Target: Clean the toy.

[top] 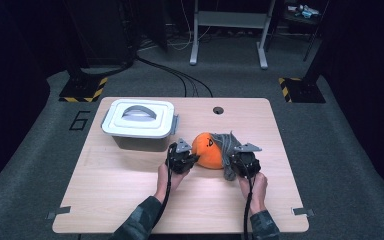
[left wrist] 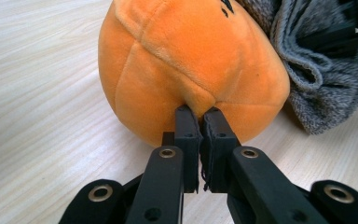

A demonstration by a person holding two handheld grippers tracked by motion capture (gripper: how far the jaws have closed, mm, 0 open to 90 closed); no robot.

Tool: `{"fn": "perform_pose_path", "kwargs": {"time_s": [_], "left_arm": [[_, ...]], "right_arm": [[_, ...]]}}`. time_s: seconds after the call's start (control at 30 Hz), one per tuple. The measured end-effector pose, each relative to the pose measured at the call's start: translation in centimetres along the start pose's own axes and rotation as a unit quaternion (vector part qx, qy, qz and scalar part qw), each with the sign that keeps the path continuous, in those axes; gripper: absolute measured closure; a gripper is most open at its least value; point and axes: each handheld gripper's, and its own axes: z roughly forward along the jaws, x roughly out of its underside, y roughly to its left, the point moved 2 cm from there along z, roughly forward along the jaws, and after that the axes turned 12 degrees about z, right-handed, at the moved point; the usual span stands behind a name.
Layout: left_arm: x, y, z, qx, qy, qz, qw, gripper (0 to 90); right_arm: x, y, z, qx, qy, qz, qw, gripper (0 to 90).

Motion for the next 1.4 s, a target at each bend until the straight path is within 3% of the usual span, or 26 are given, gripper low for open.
{"fn": "perform_pose_path", "kwargs": {"time_s": [0.07,0.2,0.23,0.27,0.37,0.4,0.5,0.53,0.63,0.73,0.83,0.9,0.93,0.97,1.0,1.1,1.2,1.33,1.4], "left_arm": [[-0.2,-0.1,0.0,0.002,-0.006,0.005,1.0000,85.8],[-0.2,-0.2,0.0,0.005,-0.007,0.005,1.0000,85.7],[-0.2,-0.2,0.0,0.005,-0.007,0.005,1.0000,85.7],[-0.2,-0.2,-0.1,0.006,-0.009,0.006,0.9999,85.7],[-0.2,-0.2,-0.1,0.005,-0.009,0.007,0.9999,85.6],[-0.1,-0.2,-0.1,0.005,-0.008,0.005,0.9999,85.0],[0.0,-0.1,-0.2,0.013,-0.007,0.004,0.9999,83.1],[0.0,-0.3,-0.3,0.014,-0.011,0.000,0.9998,75.4],[-0.1,-0.2,-0.4,0.010,-0.011,-0.002,0.9999,62.1],[0.1,0.3,-0.3,0.001,-0.010,-0.017,0.9998,48.5],[0.2,0.6,0.1,0.005,-0.016,-0.029,0.9994,42.3],[0.0,0.6,0.6,0.015,-0.020,-0.024,0.9994,42.6],[-0.2,0.5,0.6,0.025,-0.024,-0.022,0.9992,53.1],[-0.3,0.4,0.7,0.022,-0.024,-0.014,0.9994,53.1],[-0.5,0.2,0.8,0.022,-0.027,-0.002,0.9994,63.0],[-0.7,0.1,0.8,0.015,-0.027,0.003,0.9995,76.4],[-0.8,0.2,0.8,0.012,-0.028,0.004,0.9995,82.1],[-0.9,0.1,0.6,0.009,-0.025,0.014,0.9996,83.0],[-1.0,-0.1,0.6,0.009,-0.027,0.018,0.9994,83.1]], "right_arm": [[-0.5,-0.1,-0.4,0.000,-0.004,-0.005,1.0000,73.3],[-2.2,1.6,-2.8,-0.026,-0.048,-0.018,0.9984,73.2],[-2.2,1.6,-2.8,-0.026,-0.048,-0.018,0.9984,73.2],[-2.9,3.0,-3.4,-0.044,-0.057,-0.033,0.9968,73.2],[-3.2,4.2,-2.8,-0.046,-0.047,-0.045,0.9969,73.2],[-3.0,4.4,-1.2,-0.028,-0.028,-0.049,0.9980,73.3],[-2.6,3.8,-0.5,-0.030,-0.024,-0.035,0.9986,73.4],[-2.2,2.7,-0.2,-0.035,-0.021,-0.025,0.9989,73.5],[-1.9,1.8,-0.3,-0.026,-0.015,-0.014,0.9995,73.6],[-1.7,0.9,-0.3,-0.024,-0.013,-0.004,0.9996,73.6],[-1.5,0.7,-0.3,-0.025,-0.012,-0.003,0.9996,73.6],[-1.5,0.9,-0.3,-0.025,-0.013,-0.007,0.9996,73.7],[-1.5,1.0,-0.3,-0.024,-0.011,-0.007,0.9996,73.7],[-1.5,1.0,-0.3,-0.024,-0.011,-0.007,0.9996,73.7],[-1.6,1.0,-0.3,-0.025,-0.010,-0.007,0.9996,73.7],[-1.7,1.0,-0.5,-0.025,-0.010,-0.005,0.9996,73.7],[-2.5,1.2,-1.4,-0.030,-0.014,-0.008,0.9994,73.5],[-3.5,1.8,-2.5,-0.031,-0.025,-0.019,0.9990,73.4],[-5.0,3.1,-3.9,-0.036,-0.045,-0.034,0.9978,73.4]]}}
